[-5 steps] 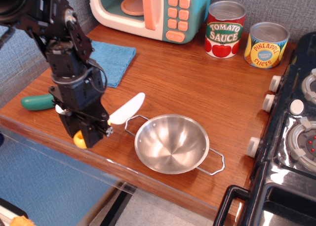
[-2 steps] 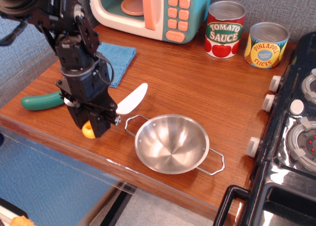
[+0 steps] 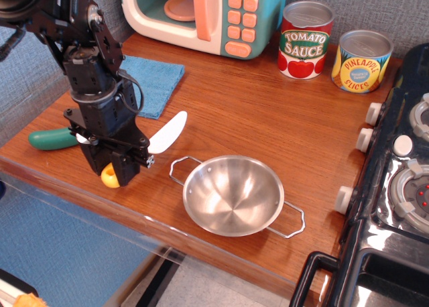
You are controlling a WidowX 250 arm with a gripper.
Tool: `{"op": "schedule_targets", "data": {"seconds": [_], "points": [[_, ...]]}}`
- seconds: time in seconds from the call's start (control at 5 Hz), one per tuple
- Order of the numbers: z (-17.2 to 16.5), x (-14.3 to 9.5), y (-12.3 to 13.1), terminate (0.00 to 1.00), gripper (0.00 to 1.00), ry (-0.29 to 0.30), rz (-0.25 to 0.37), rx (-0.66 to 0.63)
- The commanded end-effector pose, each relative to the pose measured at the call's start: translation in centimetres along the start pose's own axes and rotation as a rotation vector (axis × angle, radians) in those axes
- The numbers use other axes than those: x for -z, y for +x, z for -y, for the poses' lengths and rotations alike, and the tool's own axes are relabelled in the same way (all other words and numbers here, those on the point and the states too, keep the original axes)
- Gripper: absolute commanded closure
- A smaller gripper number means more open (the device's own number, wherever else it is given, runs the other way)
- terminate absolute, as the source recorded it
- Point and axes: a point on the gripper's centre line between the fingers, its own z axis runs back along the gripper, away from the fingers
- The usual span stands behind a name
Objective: Place the knife in the middle of cucumber and pot.
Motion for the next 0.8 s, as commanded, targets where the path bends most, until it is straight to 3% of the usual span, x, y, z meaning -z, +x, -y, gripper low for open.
{"op": "schedule_targets", "data": {"seconds": [0.0,0.6], "points": [[-0.7,-0.5,-0.5,0.0,0.0,0.007,-0.024,-0.029],[-0.5,-6.7,1.0,0.0,0.0,0.012,0.13,0.072]]}}
